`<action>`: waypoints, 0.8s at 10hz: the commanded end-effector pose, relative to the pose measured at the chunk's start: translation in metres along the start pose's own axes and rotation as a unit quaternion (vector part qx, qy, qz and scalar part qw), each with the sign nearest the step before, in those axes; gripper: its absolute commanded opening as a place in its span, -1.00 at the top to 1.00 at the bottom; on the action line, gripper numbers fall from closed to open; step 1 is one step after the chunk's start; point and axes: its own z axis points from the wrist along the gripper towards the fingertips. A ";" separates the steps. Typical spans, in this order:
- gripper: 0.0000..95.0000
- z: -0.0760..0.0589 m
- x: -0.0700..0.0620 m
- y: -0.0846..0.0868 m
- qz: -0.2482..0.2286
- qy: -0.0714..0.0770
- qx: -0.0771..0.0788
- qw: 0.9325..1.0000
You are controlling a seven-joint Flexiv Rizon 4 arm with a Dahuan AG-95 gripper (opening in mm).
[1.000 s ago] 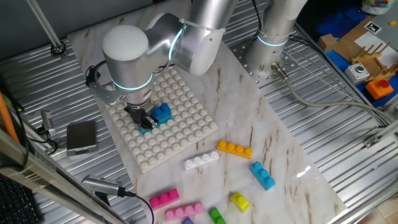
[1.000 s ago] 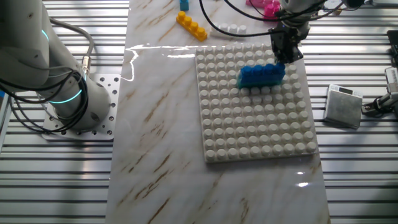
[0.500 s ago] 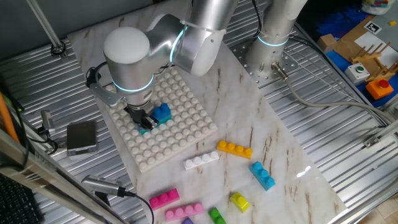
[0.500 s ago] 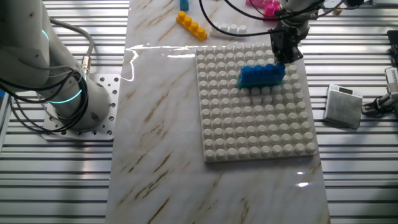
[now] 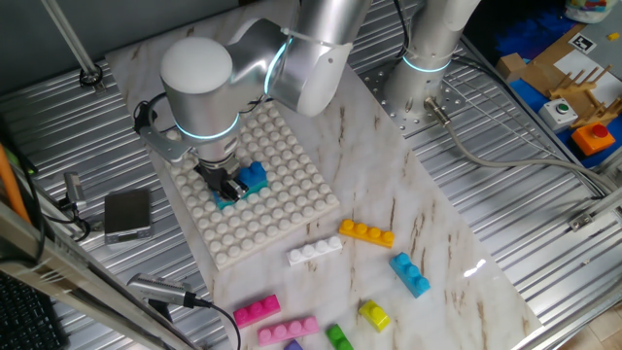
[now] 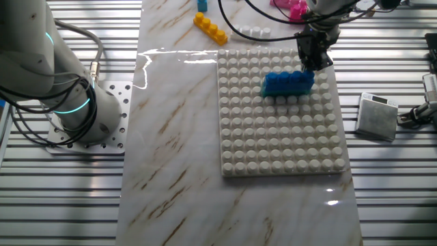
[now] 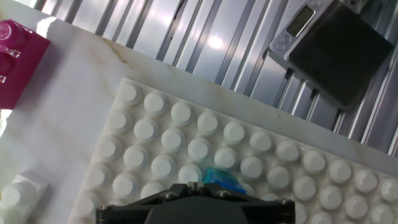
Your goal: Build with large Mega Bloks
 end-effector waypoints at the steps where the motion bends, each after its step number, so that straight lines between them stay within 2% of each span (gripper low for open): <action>1: 1.00 -0.001 0.004 0.002 -0.002 0.002 0.000 1.000; 8: 1.00 0.002 0.033 0.012 -0.010 0.005 0.004 1.000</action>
